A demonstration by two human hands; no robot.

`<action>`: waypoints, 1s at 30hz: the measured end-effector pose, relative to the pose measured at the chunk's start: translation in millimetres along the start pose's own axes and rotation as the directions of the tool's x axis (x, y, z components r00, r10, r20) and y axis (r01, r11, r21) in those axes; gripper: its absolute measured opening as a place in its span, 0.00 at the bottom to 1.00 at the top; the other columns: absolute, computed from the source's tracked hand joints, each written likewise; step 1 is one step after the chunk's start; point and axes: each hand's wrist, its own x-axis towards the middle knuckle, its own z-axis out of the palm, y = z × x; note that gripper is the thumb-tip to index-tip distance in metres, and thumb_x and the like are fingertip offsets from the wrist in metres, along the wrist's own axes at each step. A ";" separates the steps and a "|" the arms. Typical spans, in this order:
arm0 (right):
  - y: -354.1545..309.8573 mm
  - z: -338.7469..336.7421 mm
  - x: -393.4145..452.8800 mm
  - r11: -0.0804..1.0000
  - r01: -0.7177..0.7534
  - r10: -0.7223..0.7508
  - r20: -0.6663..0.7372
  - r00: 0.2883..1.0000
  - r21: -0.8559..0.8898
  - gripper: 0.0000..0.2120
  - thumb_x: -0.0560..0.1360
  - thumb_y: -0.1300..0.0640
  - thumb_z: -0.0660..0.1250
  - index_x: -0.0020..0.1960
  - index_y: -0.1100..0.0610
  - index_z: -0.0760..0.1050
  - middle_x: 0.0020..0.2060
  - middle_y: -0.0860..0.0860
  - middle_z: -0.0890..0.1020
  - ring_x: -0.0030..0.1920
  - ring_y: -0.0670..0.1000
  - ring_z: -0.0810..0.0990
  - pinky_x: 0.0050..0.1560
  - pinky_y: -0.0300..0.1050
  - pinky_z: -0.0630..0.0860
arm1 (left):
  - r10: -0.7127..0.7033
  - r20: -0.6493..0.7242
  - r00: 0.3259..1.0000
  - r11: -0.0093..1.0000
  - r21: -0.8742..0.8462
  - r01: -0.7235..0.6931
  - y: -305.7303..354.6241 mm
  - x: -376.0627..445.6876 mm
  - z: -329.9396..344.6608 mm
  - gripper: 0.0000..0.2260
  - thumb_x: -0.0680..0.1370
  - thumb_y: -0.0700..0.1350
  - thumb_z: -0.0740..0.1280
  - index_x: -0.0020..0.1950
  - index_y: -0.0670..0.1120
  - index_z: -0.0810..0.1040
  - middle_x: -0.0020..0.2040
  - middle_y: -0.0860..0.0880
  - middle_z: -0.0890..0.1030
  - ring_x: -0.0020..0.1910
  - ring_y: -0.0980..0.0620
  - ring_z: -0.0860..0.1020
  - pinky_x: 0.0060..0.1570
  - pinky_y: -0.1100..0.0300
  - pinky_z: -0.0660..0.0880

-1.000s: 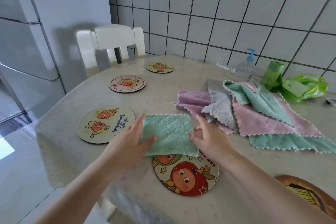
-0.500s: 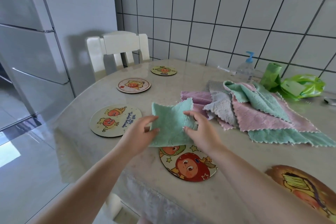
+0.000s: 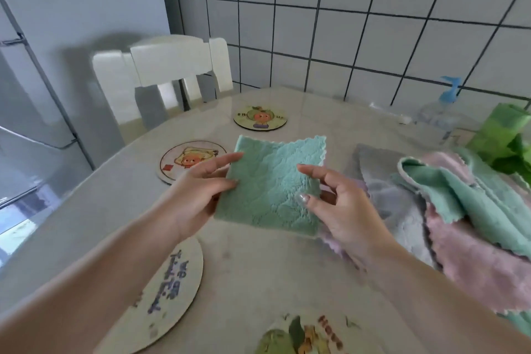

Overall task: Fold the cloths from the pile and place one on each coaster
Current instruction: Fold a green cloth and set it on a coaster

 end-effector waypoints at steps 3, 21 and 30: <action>-2.8 -1.4 46.8 0.999 -0.037 0.037 0.012 0.999 -0.003 0.19 0.74 0.59 0.68 0.59 0.40 0.74 0.52 0.46 0.80 0.47 0.46 0.82 0.49 0.35 0.78 | -0.021 -0.034 0.999 0.999 0.034 0.022 23.9 45.4 -0.4 0.19 0.76 0.28 0.59 0.59 0.46 0.78 0.54 0.48 0.83 0.51 0.47 0.82 0.40 0.57 0.79; 14.0 31.2 293.9 0.845 -0.526 0.530 -0.028 0.847 0.094 0.28 0.72 0.70 0.61 0.68 0.49 0.69 0.50 0.57 0.82 0.49 0.60 0.82 0.53 0.57 0.79 | -0.026 0.064 0.998 0.820 0.572 -0.015 107.8 299.6 -19.0 0.25 0.73 0.27 0.58 0.66 0.46 0.73 0.65 0.49 0.74 0.64 0.55 0.71 0.64 0.59 0.68; 40.7 40.1 340.1 0.813 -0.580 0.581 -0.014 0.814 0.046 0.29 0.73 0.68 0.63 0.70 0.49 0.66 0.57 0.55 0.78 0.52 0.56 0.81 0.54 0.56 0.79 | -0.016 0.095 0.995 0.632 0.772 -0.064 92.7 359.8 -26.2 0.26 0.73 0.29 0.57 0.68 0.48 0.72 0.69 0.50 0.70 0.67 0.52 0.68 0.69 0.52 0.64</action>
